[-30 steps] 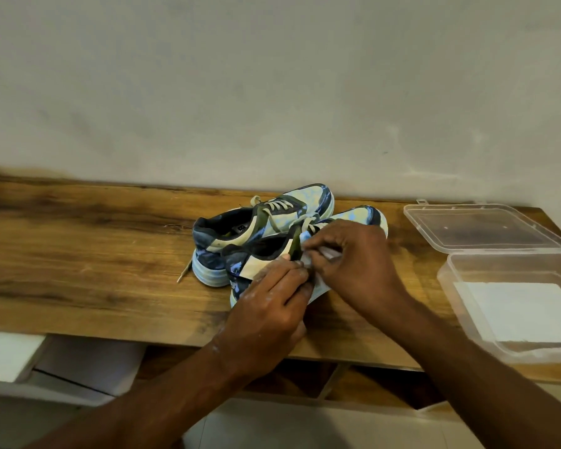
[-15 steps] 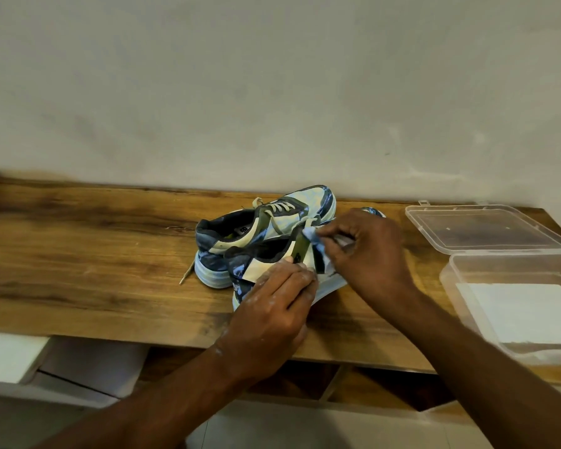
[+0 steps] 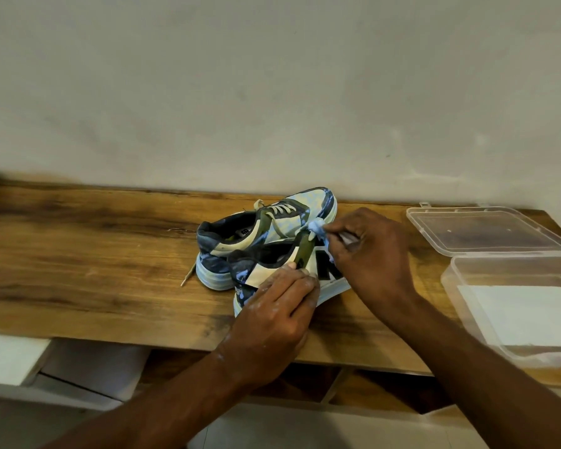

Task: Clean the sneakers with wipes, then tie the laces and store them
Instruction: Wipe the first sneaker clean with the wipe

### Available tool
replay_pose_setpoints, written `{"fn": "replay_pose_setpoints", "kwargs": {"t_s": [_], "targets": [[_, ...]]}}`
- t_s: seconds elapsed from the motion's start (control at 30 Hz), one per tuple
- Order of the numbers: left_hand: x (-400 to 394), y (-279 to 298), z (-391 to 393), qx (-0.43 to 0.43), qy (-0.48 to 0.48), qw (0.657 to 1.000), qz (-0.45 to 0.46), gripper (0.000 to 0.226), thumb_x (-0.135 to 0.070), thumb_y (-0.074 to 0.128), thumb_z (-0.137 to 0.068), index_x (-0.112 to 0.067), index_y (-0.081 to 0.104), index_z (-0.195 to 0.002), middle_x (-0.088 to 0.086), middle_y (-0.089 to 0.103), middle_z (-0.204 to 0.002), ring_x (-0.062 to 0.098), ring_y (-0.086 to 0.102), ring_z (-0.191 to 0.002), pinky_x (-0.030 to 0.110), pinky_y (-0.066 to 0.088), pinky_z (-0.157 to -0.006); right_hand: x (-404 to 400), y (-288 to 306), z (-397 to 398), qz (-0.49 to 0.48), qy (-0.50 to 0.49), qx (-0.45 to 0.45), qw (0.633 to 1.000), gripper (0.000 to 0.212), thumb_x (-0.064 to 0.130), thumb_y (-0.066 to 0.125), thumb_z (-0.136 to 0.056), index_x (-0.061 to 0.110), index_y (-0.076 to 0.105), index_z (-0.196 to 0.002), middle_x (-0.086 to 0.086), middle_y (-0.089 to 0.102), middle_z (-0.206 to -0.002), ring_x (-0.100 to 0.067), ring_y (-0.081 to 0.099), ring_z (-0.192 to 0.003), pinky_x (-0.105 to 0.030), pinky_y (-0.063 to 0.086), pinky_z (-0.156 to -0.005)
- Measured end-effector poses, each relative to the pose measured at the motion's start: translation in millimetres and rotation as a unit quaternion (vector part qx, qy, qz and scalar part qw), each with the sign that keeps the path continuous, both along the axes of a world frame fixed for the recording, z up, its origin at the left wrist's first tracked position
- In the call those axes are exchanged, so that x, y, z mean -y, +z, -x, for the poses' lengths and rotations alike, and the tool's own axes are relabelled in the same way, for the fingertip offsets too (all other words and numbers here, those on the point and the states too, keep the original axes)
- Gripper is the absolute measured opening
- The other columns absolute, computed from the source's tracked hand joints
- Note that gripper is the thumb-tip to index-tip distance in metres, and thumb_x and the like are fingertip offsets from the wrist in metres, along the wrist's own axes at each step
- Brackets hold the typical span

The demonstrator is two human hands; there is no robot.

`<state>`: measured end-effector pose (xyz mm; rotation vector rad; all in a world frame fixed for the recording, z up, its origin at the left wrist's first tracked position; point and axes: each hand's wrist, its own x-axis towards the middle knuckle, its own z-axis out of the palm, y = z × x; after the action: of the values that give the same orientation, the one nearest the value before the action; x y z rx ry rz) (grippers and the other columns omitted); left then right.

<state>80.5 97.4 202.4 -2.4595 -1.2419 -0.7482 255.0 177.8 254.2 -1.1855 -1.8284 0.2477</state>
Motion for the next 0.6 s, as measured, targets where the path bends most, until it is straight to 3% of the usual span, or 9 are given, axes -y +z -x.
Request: {"fn": "replay_pose_setpoints", "kwargs": {"t_s": [0.1,0.2,0.4,0.5,0.6], "targets": [[-1.4,-1.3,1.2,0.009,0.005,1.000,-0.006,0.034,-0.003,0.053,-0.092,0.004,0.072,-0.120,0.017,0.069,-0.117,0.032,0.063,-0.118,0.044,0.045,-0.114,11.2,2.8,11.7,0.016,0.091,0.008,0.996,0.019,0.005,0.083,-0.080,0.017,0.082,-0.094,0.006,0.075,-0.091,-0.003,0.069,-0.084,-0.023,0.056,-0.080],[-3.8,-0.3,6.0,0.019,-0.004,1.000,0.006,0.040,-0.002,0.069,-0.077,0.003,0.072,-0.117,0.017,0.068,-0.114,0.034,0.063,-0.115,0.045,0.048,-0.110,13.8,7.1,15.3,0.015,0.170,0.079,0.982,0.018,0.006,0.083,-0.080,0.017,0.082,-0.095,0.006,0.075,-0.090,-0.004,0.068,-0.083,-0.018,0.054,-0.079],[-8.5,4.4,13.8,0.024,-0.006,1.000,0.007,0.052,-0.003,0.074,-0.076,0.003,0.069,-0.127,0.014,0.068,-0.126,0.029,0.061,-0.124,0.044,0.042,-0.116,-8.1,10.1,-25.3,0.029,0.020,0.087,0.996,0.020,0.004,0.082,-0.078,0.018,0.084,-0.092,0.003,0.076,-0.085,-0.010,0.068,-0.075,-0.031,0.058,-0.073],[-9.5,5.2,15.0,0.036,-0.008,0.999,0.017,0.052,-0.003,0.077,-0.075,0.002,0.070,-0.126,0.013,0.069,-0.126,0.028,0.061,-0.123,0.046,0.046,-0.112,5.3,9.2,-21.1,0.053,0.056,0.086,0.993,0.023,0.005,0.084,-0.078,0.021,0.084,-0.094,0.007,0.075,-0.088,-0.003,0.067,-0.076,-0.013,0.052,-0.074],[-8.6,6.0,14.3,0.050,-0.002,0.998,0.030,0.055,-0.003,0.080,-0.071,0.001,0.071,-0.126,0.014,0.070,-0.125,0.027,0.062,-0.122,0.046,0.047,-0.111,26.4,6.8,-8.7,0.050,0.140,0.147,0.978,0.027,0.005,0.083,-0.078,0.020,0.082,-0.100,0.007,0.073,-0.091,-0.005,0.066,-0.079,-0.022,0.056,-0.073]]}}
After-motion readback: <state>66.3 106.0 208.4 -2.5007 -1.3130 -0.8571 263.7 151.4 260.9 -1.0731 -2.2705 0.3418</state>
